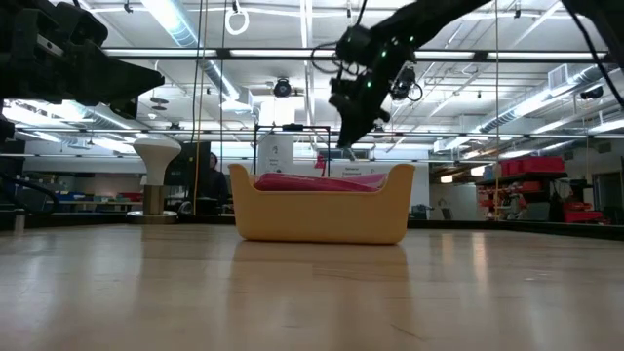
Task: Pick and place Stapler, Stapler remover, tape
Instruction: Put the light blue stapler remover into the blue bin, then put the black stapler remover into the blue bin
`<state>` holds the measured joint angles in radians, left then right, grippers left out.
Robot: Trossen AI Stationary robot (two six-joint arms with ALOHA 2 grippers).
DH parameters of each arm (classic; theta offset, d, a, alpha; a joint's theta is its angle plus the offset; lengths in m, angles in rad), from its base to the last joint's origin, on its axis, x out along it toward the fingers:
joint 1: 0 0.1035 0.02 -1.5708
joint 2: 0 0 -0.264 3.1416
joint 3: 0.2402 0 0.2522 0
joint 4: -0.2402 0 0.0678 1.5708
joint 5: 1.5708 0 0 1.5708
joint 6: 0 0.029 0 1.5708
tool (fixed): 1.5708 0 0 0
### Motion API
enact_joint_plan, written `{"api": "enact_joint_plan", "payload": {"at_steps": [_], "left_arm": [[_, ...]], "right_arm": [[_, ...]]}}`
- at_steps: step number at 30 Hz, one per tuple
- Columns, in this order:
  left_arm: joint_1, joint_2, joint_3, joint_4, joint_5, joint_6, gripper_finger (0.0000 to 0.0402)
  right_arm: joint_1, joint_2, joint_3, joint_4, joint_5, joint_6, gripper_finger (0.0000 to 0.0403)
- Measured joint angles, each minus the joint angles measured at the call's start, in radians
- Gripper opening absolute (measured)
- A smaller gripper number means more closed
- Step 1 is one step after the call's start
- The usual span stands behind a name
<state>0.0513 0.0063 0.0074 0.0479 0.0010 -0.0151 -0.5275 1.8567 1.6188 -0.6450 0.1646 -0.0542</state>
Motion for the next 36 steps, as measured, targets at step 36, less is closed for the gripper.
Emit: {"api": "enact_joint_plan", "payload": {"at_steps": [36], "left_arm": [[0.0, 0.0, 0.0, 0.0, 0.0, 0.0, 0.0037]], "right_arm": [[-0.036, 0.168, 0.0, 0.043, -0.104, -0.015, 0.0213]]}}
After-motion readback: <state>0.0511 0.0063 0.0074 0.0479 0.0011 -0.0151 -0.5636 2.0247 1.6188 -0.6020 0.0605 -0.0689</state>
